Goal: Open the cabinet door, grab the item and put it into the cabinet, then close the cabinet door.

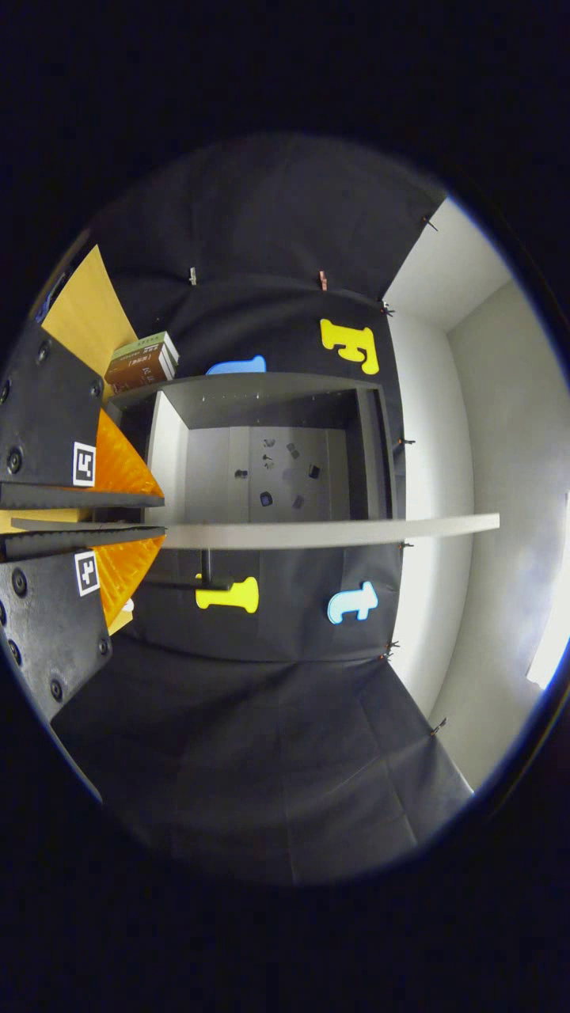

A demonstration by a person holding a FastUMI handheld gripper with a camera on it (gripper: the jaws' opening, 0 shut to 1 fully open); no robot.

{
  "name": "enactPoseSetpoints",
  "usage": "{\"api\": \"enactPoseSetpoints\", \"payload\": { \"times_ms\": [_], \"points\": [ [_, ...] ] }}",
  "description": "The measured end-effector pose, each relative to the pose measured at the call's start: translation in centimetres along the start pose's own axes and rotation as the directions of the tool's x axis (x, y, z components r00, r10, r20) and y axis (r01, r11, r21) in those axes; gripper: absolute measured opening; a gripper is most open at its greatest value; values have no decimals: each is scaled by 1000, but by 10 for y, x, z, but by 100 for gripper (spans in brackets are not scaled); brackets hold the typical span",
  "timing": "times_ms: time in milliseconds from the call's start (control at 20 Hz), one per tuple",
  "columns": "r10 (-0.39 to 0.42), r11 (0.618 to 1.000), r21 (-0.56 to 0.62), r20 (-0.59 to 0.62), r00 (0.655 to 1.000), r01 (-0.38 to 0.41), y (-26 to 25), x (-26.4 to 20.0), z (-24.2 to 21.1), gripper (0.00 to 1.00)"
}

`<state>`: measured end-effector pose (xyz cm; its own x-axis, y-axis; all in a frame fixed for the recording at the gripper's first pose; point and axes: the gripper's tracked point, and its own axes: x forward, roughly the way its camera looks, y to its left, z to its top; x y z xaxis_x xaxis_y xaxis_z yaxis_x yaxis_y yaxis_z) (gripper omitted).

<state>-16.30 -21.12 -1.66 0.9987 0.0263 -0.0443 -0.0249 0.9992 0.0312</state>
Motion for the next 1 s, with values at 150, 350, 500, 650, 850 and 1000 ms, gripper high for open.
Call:
{"api": "enactPoseSetpoints", "payload": {
  "times_ms": [150, 350, 500, 650, 850, 1000],
  "points": [
    [64, 998, 20, -55, 996, -63, 42, 18, -21, 15],
    [120, 993, 31, -178, 977, -117, 89, 49, -75, 15],
    [117, 992, 70, -298, 947, -100, 108, 71, -129, 15],
    [70, 996, 76, -449, 891, -40, 111, 82, -197, 15],
    [66, 995, 98, -596, 800, -9, 125, 75, -277, 15],
    [68, 996, 87, -702, 709, -9, 131, 58, -328, 35]
  ]
}}
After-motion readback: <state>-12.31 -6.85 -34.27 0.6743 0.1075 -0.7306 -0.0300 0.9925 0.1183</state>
